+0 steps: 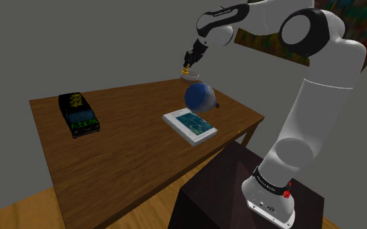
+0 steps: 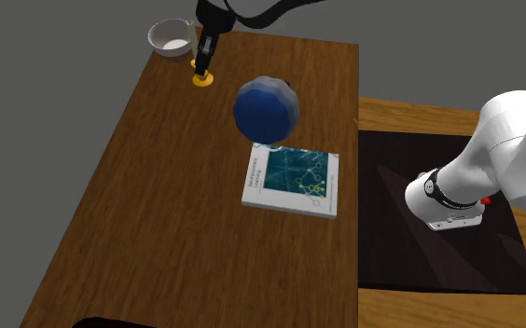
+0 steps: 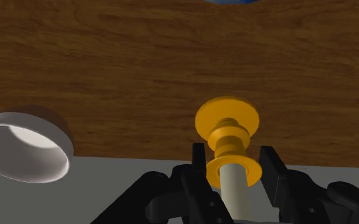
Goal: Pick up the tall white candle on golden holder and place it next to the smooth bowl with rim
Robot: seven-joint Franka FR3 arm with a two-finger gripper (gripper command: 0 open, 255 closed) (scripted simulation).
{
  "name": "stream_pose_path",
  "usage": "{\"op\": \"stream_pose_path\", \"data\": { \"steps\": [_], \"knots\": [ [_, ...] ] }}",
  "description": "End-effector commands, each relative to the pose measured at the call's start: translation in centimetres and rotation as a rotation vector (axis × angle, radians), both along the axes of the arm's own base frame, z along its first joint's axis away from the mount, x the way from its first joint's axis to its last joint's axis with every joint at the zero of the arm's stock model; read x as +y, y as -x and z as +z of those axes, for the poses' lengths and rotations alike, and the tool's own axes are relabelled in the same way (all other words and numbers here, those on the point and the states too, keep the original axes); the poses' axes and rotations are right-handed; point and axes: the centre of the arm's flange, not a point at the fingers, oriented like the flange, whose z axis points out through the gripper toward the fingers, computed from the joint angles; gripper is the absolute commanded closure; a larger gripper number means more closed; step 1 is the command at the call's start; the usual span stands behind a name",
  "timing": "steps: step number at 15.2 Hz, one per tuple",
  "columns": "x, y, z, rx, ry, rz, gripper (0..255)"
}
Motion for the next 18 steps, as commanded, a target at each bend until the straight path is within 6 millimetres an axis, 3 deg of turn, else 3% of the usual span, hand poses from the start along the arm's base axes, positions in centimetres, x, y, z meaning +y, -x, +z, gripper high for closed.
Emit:
{"op": "stream_pose_path", "data": {
  "steps": [1, 18],
  "knots": [
    [-2.3, -0.8, -0.6, -0.001, 0.0, 0.002, 255],
    [-23.1, -7.6, -4.5, -0.001, 0.0, 0.002, 255]
  ]
}}
